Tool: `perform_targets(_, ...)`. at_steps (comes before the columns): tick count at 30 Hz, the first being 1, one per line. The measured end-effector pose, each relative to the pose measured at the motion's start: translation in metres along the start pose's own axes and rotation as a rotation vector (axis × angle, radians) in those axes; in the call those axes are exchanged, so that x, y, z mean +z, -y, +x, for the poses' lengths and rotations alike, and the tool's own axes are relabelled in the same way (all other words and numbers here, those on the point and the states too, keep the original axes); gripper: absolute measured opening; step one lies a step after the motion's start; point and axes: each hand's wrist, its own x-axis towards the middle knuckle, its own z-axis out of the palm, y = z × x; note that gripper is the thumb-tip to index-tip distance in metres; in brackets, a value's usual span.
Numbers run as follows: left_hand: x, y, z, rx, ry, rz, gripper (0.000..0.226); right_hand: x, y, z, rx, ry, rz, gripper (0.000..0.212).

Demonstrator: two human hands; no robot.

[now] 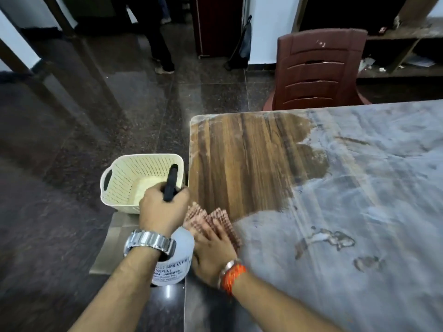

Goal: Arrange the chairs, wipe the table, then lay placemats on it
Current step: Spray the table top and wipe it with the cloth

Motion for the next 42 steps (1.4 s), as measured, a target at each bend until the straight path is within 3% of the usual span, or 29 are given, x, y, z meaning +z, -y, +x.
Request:
perform_targets(5,0.009,-0.015,-0.025,-0.004,0.049,0.019,0.032,0.024,0.014,-0.125,-0.019,0.021,-0.035,0.053)
perform_targets(7,0.013,-0.021,-0.038,-0.010,0.056,0.000,0.032,0.014,-0.005,-0.152,0.056,-0.011,-0.029,0.054)
perform_targets(13,0.010,-0.017,-0.067,-0.003,0.059,-0.031,0.033,0.007,-0.071,-0.181,0.821,-0.197,-0.014,0.061)
perform_targets(15,0.005,-0.012,-0.071,0.004,0.055,-0.013,0.034,0.018,-0.036,-0.172,0.778,-0.167,0.020,0.061)
perform_targets(19,-0.003,-0.009,-0.073,0.014,0.051,0.025,0.029,0.039,0.068,-0.146,0.153,-0.028,-0.001,0.053)
perform_targets(24,-0.009,-0.011,-0.074,0.014,0.080,0.004,0.027,0.051,0.074,-0.143,0.058,-0.126,0.000,0.054)
perform_targets(28,-0.008,-0.012,-0.076,0.040,0.117,0.011,0.027,0.057,0.068,-0.160,0.092,-0.138,0.007,0.051)
perform_targets(32,-0.004,-0.005,-0.074,0.031,0.166,-0.003,0.031,0.043,0.061,-0.140,0.165,-0.044,-0.011,0.053)
perform_targets(36,0.004,0.002,-0.072,0.017,0.209,0.010,0.029,0.019,0.010,-0.102,0.228,-0.073,-0.011,0.053)
perform_targets(39,0.007,0.007,-0.072,-0.003,0.218,0.023,0.027,-0.005,-0.068,-0.097,0.440,-0.129,-0.041,0.056)
perform_targets(42,0.008,0.009,-0.073,-0.045,0.199,0.032,0.032,-0.029,-0.143,-0.129,0.816,-0.175,0.006,0.059)
